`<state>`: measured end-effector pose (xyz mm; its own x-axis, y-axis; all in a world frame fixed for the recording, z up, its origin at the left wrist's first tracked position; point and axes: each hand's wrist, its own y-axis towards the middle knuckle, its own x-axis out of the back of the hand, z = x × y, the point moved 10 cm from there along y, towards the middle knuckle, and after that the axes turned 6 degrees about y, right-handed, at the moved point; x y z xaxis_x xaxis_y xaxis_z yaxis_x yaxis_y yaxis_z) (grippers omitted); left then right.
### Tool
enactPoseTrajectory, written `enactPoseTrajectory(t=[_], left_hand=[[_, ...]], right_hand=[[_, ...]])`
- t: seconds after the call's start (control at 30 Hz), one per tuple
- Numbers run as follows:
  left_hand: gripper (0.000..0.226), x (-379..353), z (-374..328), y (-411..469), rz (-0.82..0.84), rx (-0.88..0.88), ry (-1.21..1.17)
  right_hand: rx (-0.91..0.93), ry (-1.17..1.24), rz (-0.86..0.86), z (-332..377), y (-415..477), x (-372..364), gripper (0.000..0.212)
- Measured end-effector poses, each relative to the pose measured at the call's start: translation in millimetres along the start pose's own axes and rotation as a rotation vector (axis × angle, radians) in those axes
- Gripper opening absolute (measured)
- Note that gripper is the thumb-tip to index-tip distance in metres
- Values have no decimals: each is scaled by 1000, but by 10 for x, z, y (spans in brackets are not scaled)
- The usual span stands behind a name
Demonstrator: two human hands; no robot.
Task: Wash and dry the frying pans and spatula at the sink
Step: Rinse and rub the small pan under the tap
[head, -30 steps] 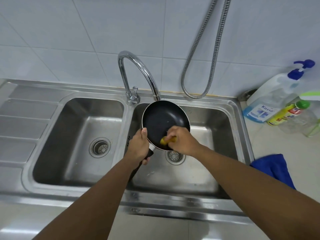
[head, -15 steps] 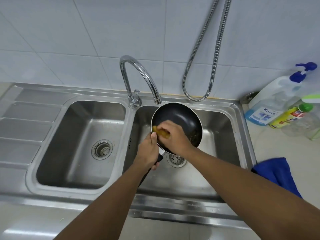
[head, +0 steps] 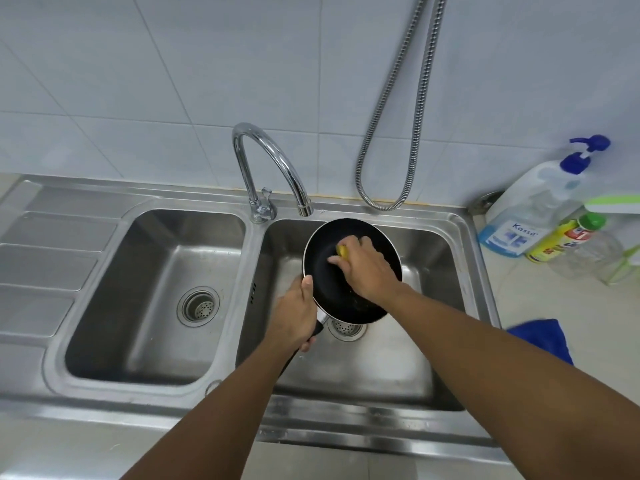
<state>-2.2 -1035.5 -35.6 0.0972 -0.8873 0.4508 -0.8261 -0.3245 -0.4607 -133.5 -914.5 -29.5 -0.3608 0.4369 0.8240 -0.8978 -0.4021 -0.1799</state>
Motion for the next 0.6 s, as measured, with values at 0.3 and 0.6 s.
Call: enactPoseTrajectory(t=[0.3,0.6], left_hand=[[42,-195,-132,-46,13,-22,-35],[42,-378,206,14,18,185,-249]], right_hand=[[-86,129,-7,99,37,-55,59],[98,389,-199,-401,-326,442,27]])
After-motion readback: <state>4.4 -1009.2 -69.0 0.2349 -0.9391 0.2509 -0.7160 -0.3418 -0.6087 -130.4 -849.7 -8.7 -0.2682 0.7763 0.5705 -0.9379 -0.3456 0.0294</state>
